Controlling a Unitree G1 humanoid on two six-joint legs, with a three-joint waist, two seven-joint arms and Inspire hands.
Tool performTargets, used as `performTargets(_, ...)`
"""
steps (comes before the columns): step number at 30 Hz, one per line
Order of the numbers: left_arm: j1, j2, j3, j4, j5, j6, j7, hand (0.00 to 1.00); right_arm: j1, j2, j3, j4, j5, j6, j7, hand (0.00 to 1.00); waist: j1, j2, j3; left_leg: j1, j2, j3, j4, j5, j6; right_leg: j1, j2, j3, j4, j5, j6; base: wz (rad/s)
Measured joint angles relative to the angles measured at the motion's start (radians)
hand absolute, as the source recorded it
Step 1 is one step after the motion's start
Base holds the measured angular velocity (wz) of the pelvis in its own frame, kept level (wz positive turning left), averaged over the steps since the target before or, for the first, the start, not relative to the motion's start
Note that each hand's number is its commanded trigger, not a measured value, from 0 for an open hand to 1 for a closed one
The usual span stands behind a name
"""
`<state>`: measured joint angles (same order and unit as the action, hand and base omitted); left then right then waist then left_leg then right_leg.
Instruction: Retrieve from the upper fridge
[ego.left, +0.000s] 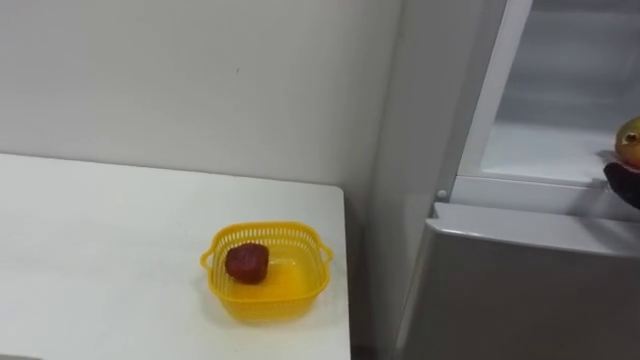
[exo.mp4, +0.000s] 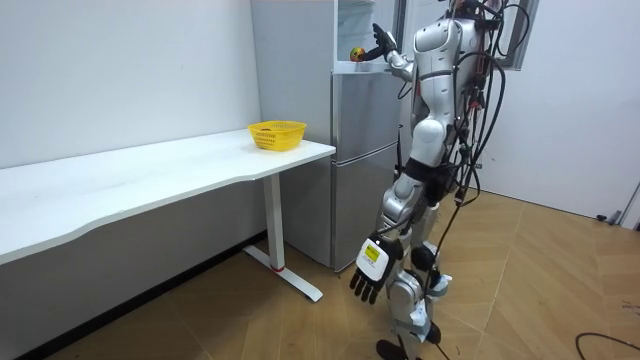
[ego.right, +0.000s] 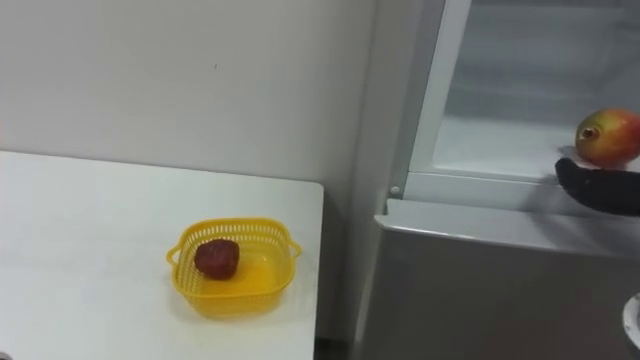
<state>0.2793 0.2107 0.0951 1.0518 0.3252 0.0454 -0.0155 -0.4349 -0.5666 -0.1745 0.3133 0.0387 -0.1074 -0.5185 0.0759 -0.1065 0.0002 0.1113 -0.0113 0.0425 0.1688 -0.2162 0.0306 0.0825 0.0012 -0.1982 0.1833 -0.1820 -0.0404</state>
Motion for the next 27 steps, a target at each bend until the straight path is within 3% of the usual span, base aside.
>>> performTargets(9, 0.004, 0.003, 0.002, 0.000, 0.000, 0.019, 0.008, 0.00, -0.053, -0.002, 0.007, 0.032, 0.035, 0.022, -0.003, 0.00, 0.005, -0.006, -0.0016, -0.004, -0.001, -0.010, 0.001, 0.000, 0.000, -0.001, 0.001, -0.008, -0.002, 0.000, 0.000, 0.01)
performTargets(20, 0.004, 0.008, 0.009, -0.002, 0.012, 0.018, 0.005, 0.00, -0.112, -0.030, 0.008, 0.091, 0.115, 0.018, 0.021, 0.00, -0.001, -0.006, -0.0038, -0.012, 0.000, -0.030, 0.015, 0.000, 0.000, 0.014, 0.000, -0.032, -0.012, 0.001, 0.000, 0.07)
performTargets(27, 0.009, 0.019, 0.009, 0.000, 0.012, 0.043, 0.003, 0.00, -0.144, -0.059, 0.046, 0.251, 0.188, 0.064, 0.105, 0.00, 0.000, -0.004, -0.0019, -0.013, 0.000, -0.030, 0.014, 0.000, 0.000, 0.015, -0.001, -0.033, -0.007, 0.001, 0.000, 0.00)
